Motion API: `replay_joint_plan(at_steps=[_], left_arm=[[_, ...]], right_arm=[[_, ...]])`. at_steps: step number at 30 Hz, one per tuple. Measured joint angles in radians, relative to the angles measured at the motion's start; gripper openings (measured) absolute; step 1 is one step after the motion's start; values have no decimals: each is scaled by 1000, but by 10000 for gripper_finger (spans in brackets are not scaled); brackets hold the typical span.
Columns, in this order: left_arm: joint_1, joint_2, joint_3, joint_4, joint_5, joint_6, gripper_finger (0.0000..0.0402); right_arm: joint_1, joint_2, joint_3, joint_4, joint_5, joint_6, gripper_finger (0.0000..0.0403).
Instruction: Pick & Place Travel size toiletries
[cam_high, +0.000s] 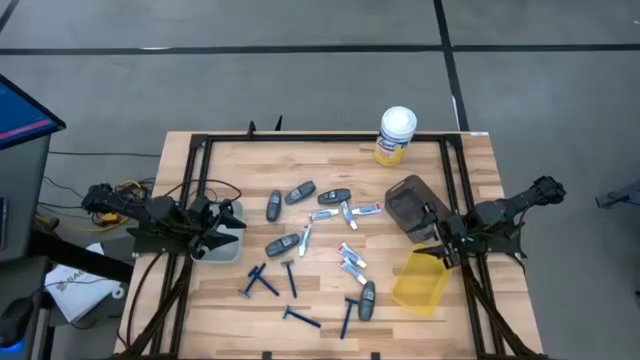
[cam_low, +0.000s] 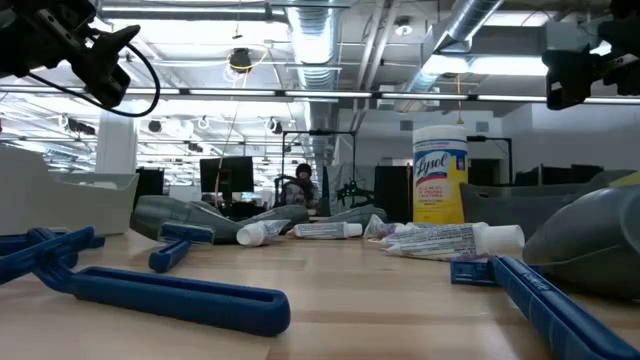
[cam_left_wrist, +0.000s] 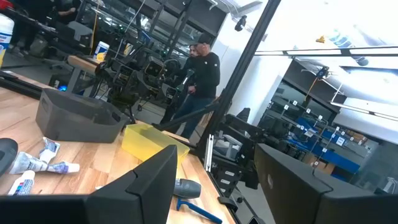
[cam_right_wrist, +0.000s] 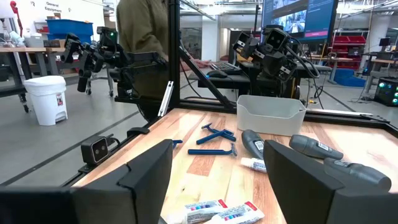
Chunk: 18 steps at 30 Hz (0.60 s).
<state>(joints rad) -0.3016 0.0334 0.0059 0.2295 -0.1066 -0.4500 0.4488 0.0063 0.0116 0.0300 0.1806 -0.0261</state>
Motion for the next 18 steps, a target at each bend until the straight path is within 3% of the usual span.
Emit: replay_joint_plan(at_steps=[18], left_arm=[[0,0,0,0,0,0,213]], right_arm=[[0,0,0,0,0,0,244]])
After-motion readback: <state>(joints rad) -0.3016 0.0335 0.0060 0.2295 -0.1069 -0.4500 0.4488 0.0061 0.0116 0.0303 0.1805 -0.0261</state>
